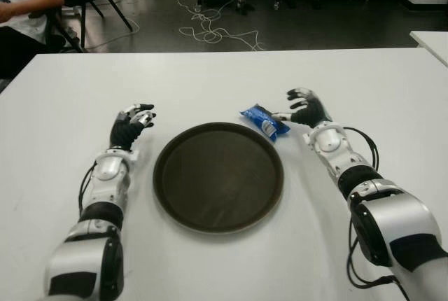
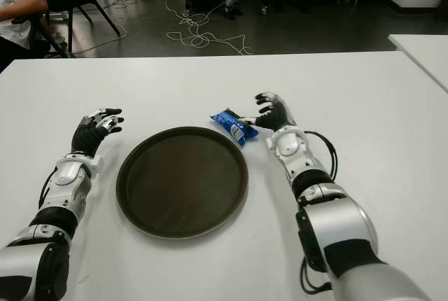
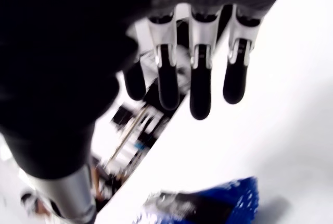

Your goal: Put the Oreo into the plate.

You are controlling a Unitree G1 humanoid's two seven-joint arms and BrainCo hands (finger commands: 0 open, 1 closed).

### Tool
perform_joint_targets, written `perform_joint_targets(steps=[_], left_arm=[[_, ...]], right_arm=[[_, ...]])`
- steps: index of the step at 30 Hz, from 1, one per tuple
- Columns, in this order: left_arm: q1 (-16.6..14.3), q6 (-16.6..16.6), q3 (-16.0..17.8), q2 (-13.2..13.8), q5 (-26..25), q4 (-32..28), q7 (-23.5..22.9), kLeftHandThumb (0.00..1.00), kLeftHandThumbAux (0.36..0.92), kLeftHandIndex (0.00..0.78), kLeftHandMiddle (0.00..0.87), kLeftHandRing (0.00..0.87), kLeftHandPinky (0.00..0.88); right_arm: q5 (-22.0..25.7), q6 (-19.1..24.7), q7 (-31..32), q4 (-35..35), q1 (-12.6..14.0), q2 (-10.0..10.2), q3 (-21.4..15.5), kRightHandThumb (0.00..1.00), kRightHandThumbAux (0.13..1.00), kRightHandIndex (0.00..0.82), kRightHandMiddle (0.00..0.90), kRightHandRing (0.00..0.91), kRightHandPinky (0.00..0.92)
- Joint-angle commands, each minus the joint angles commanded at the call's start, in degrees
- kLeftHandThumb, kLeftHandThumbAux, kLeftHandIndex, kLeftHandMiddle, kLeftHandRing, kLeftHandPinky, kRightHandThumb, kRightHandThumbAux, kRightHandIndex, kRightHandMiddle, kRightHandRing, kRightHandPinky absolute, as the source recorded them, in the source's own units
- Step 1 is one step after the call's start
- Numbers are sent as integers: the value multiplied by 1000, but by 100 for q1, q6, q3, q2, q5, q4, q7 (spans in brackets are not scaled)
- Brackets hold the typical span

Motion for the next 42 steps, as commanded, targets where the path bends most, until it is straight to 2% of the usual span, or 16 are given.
perform_joint_targets(steps=[4,8,9,10,12,15,21,29,42], left_arm=[[5,11,5,23,-11,-1,-30,674,722,398,281,285,304],[6,13,10,54,-11,18,-47,674,721,398,281,286,312],[6,16,12,59,-11,21,-49,674,721,398,281,287,314],[8,23,15,67,-14,19,-54,674,721,398,281,287,314],[9,40,20,78,-20,13,-64,674,721,398,281,289,316],[8,75,33,99,-34,12,-85,674,721,398,280,289,318],[11,114,49,131,-55,-6,-120,675,721,398,279,289,315],[31,163,54,139,-86,-80,-170,674,723,398,276,283,307],[34,162,27,139,-77,-85,-126,673,723,398,282,292,316]], right_arm=[[-379,190,-20,0,-213,-25,395,0,827,299,249,266,289],[-579,247,-47,-9,-327,2,605,0,870,357,279,352,377],[-609,247,-52,-6,-335,5,640,0,880,378,323,409,429],[-687,267,-72,10,-359,15,724,0,884,386,338,430,448],[-806,314,-110,46,-404,39,857,0,890,440,449,519,504],[-931,390,-175,101,-459,94,1004,0,882,480,528,561,529],[-1183,493,-340,185,-514,191,1287,0,881,493,576,575,536],[-1446,577,-563,228,-453,253,1574,0,879,472,575,563,523],[-1478,813,-596,258,-414,293,1739,0,868,453,559,556,521]])
